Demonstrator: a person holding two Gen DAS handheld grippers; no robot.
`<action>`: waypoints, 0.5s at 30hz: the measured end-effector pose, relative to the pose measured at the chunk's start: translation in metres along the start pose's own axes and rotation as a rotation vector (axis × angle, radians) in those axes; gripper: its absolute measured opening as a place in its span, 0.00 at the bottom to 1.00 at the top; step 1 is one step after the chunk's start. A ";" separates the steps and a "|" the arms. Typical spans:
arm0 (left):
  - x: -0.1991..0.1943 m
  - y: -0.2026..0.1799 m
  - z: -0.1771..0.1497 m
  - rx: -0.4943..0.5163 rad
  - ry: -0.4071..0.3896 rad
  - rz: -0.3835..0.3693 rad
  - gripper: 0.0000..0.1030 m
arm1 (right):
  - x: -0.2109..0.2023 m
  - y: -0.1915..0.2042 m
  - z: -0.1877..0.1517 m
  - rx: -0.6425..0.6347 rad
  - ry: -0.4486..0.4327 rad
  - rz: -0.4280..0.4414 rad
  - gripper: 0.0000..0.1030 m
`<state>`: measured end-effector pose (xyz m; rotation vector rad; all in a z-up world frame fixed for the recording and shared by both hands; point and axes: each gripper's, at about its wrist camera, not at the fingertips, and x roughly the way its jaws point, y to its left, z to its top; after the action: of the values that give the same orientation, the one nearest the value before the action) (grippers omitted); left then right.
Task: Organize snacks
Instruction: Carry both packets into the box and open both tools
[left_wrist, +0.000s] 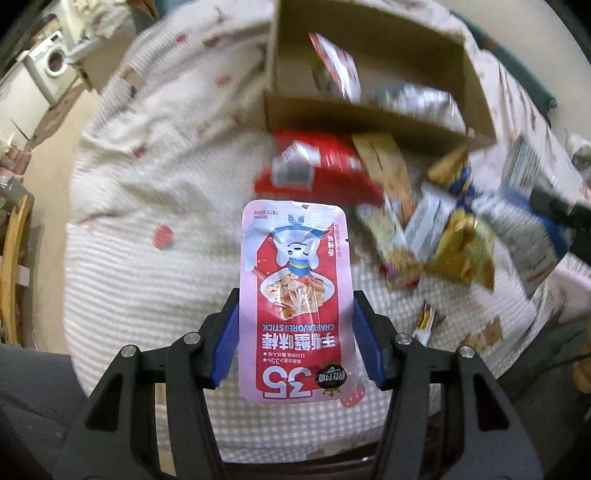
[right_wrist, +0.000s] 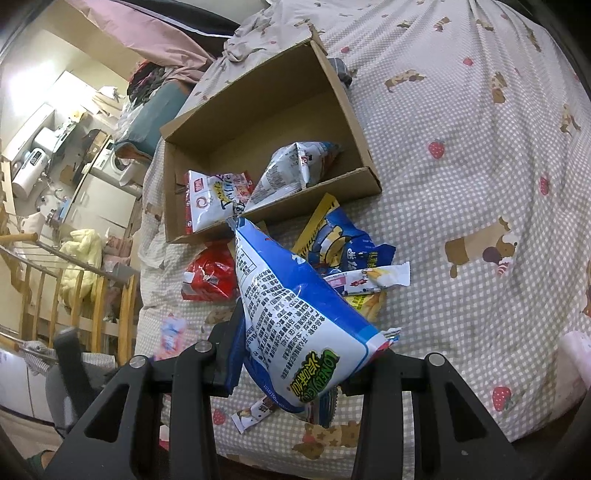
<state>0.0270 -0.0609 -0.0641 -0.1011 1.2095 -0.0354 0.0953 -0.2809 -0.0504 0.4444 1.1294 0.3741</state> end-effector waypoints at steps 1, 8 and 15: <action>-0.010 0.006 0.006 -0.008 -0.019 -0.002 0.51 | -0.001 0.001 0.000 -0.001 -0.002 0.004 0.39; -0.050 0.043 0.059 0.006 -0.137 0.009 0.51 | -0.009 0.011 0.011 -0.005 -0.050 0.050 0.39; -0.043 0.054 0.134 0.025 -0.204 0.005 0.51 | -0.013 0.028 0.049 -0.045 -0.094 0.054 0.39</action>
<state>0.1358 0.0040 0.0173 -0.0779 1.0049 -0.0353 0.1336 -0.2710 -0.0090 0.4490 1.0177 0.4215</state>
